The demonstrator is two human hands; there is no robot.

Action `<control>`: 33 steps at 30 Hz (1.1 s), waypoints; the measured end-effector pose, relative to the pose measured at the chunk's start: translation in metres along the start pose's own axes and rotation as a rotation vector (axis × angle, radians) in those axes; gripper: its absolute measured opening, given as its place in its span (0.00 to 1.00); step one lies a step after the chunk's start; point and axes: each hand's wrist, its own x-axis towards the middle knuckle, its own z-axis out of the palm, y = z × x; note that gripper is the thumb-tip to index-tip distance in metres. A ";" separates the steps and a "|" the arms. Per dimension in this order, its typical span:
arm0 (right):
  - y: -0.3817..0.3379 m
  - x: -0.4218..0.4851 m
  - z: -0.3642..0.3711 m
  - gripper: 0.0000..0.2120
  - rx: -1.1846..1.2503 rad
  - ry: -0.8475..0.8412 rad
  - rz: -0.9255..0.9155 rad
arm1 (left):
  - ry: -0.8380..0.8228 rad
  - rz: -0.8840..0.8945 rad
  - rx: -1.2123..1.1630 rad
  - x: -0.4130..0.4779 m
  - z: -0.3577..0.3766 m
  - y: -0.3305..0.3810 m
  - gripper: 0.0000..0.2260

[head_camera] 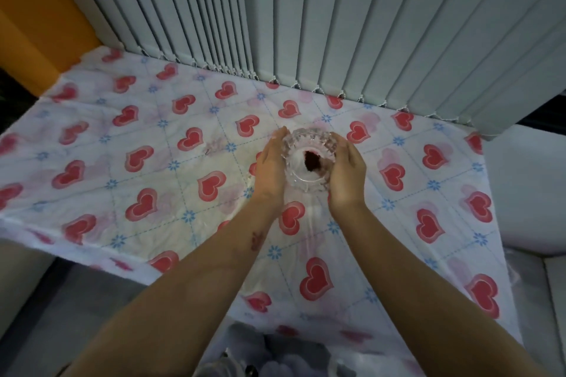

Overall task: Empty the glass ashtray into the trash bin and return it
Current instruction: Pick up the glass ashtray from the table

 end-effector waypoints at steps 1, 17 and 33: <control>0.000 -0.005 0.003 0.15 -0.003 -0.022 0.009 | 0.011 0.004 -0.021 -0.004 -0.003 0.001 0.25; 0.027 -0.107 0.077 0.15 -0.144 -0.389 0.029 | 0.307 0.091 -0.192 -0.085 -0.120 0.009 0.19; 0.145 -0.359 0.156 0.14 -0.328 -0.883 0.013 | 0.613 0.188 -0.420 -0.285 -0.359 -0.063 0.18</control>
